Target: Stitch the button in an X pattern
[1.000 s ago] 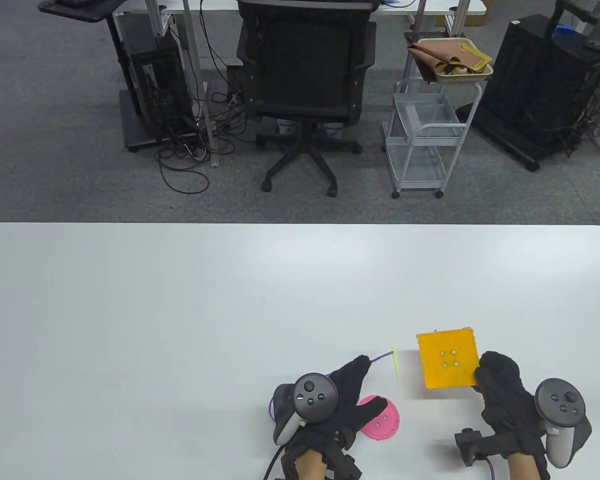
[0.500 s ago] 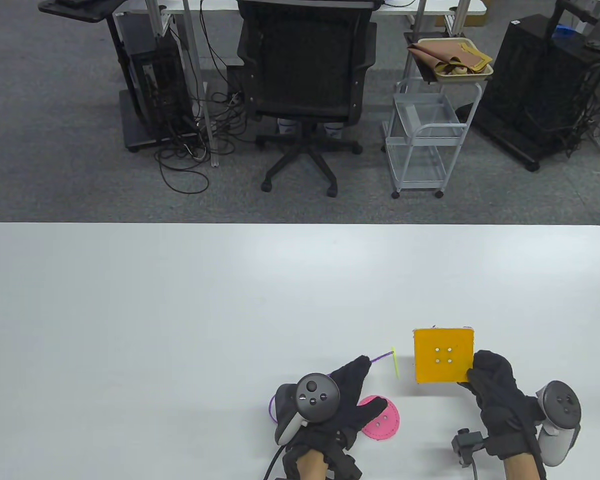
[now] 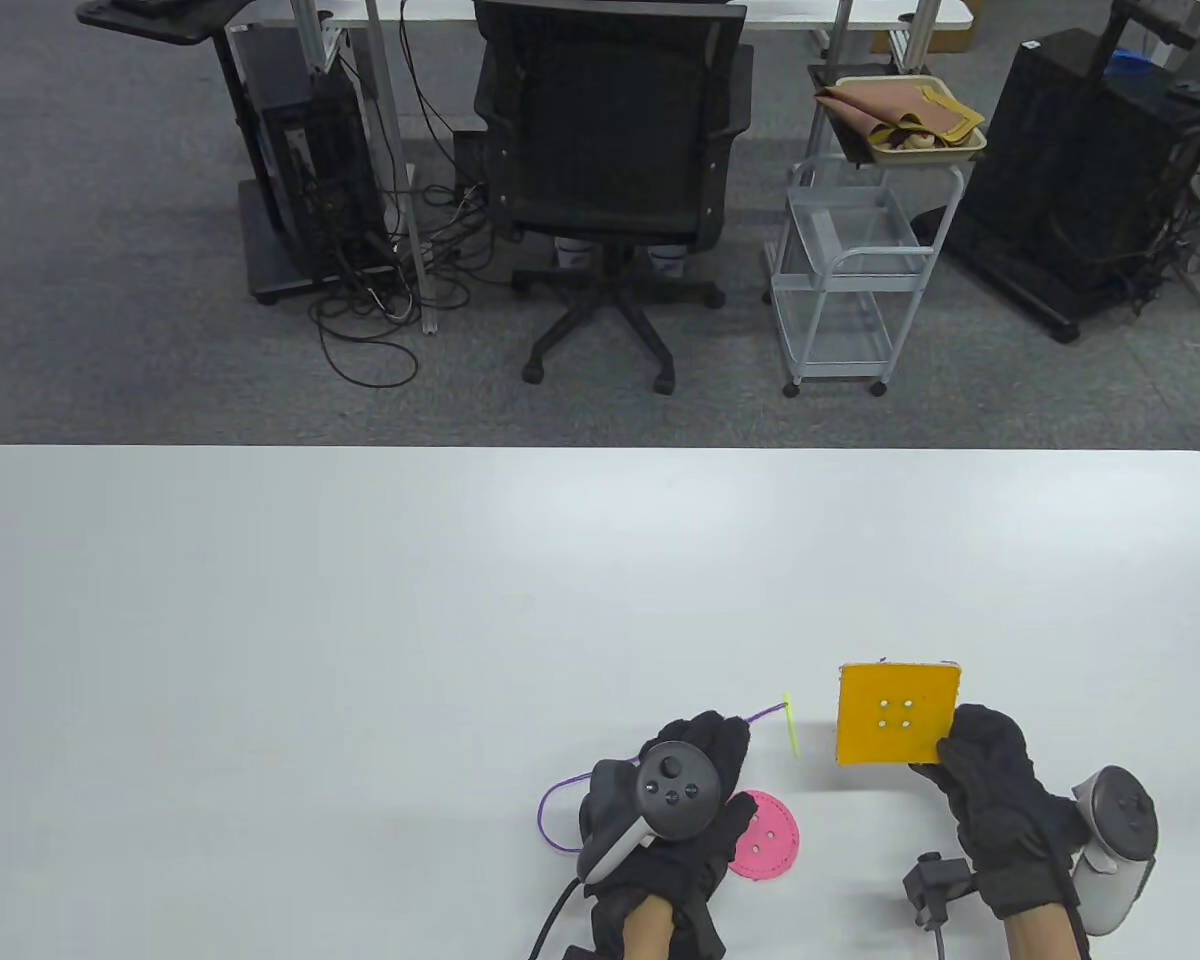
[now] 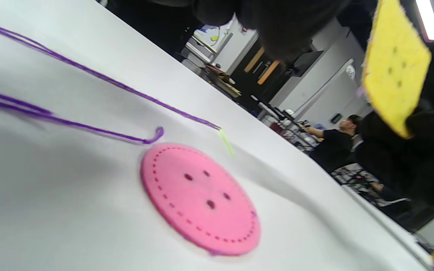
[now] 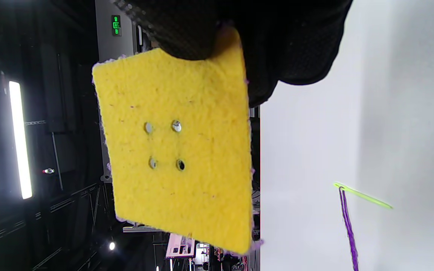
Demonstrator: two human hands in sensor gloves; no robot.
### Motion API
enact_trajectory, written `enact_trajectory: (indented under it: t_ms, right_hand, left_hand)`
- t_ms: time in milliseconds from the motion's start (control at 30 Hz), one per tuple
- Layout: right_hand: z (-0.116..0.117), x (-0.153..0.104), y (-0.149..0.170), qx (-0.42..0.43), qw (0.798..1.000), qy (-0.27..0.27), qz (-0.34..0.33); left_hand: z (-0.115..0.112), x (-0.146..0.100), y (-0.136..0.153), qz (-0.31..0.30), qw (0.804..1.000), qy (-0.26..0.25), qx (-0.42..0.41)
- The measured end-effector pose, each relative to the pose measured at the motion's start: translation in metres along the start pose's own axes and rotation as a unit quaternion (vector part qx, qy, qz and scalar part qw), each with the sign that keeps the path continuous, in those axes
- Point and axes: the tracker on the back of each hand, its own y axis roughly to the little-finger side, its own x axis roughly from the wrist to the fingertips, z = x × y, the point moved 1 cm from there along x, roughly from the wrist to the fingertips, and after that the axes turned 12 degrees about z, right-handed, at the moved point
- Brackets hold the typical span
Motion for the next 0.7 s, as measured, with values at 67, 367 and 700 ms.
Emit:
enact_trajectory:
  t_ms: [67, 367, 700]
  right_hand:
    - [0.0, 0.0, 0.0, 0.0, 1.0, 0.0, 0.0]
    - [0.003, -0.004, -0.003, -0.036, 0.999, 0.017, -0.013]
    - [0.005, -0.004, -0.002, -0.032, 0.999, 0.011, -0.008]
  left_hand:
    - [-0.004, 0.004, -0.005, 0.005, 0.999, 0.014, 0.031]
    - [-0.042, 0.022, -0.007, 0.065, 0.979, 0.146, 0.127]
    - [-0.057, 0.028, -0.001, 0.101, 0.964, 0.185, 0.161]
